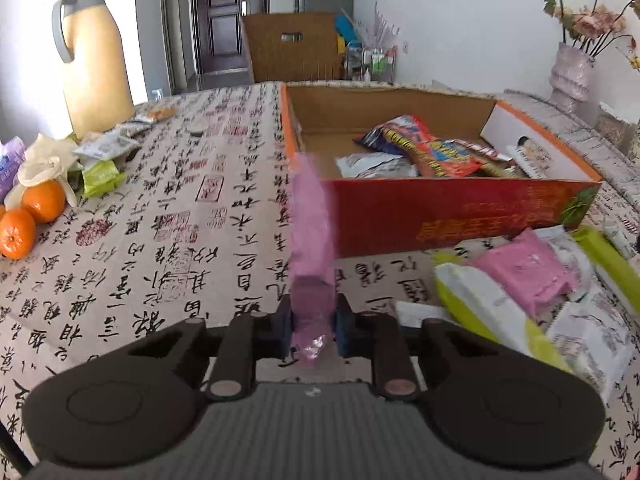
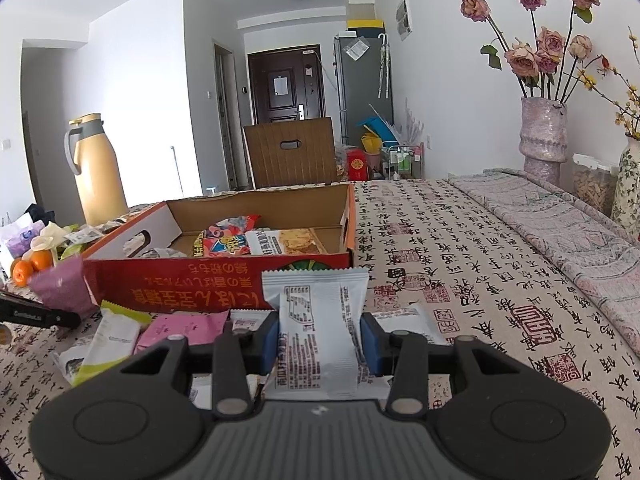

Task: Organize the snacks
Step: 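Carry both packets over the cardboard box and open both grippers to drop them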

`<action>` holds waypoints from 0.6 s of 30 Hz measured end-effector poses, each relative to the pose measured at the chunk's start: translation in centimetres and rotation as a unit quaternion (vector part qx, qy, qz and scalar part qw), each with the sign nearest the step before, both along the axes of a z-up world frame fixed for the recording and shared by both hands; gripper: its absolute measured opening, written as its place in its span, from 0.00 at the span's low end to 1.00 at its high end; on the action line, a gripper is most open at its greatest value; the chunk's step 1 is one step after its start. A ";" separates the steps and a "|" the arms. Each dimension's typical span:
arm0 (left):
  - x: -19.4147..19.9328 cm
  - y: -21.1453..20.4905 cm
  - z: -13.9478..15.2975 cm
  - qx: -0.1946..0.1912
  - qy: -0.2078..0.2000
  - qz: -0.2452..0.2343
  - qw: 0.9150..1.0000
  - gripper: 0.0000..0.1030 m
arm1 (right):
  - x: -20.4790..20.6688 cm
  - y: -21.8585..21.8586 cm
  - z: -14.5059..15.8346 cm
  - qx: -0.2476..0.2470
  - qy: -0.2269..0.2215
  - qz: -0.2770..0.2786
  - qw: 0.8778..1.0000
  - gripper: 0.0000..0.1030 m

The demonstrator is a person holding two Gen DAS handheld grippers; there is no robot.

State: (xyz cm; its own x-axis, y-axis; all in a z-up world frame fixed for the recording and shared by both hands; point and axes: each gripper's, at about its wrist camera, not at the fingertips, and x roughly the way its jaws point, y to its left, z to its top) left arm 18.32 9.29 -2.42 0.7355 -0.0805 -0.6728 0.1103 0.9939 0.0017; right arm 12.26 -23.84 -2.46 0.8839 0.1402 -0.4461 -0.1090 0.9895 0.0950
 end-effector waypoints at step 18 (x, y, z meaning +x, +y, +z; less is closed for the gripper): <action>-4.3 -2.5 2.0 -0.016 -0.058 -0.010 0.998 0.19 | -1.4 0.0 0.4 0.007 -0.008 0.012 1.000 0.40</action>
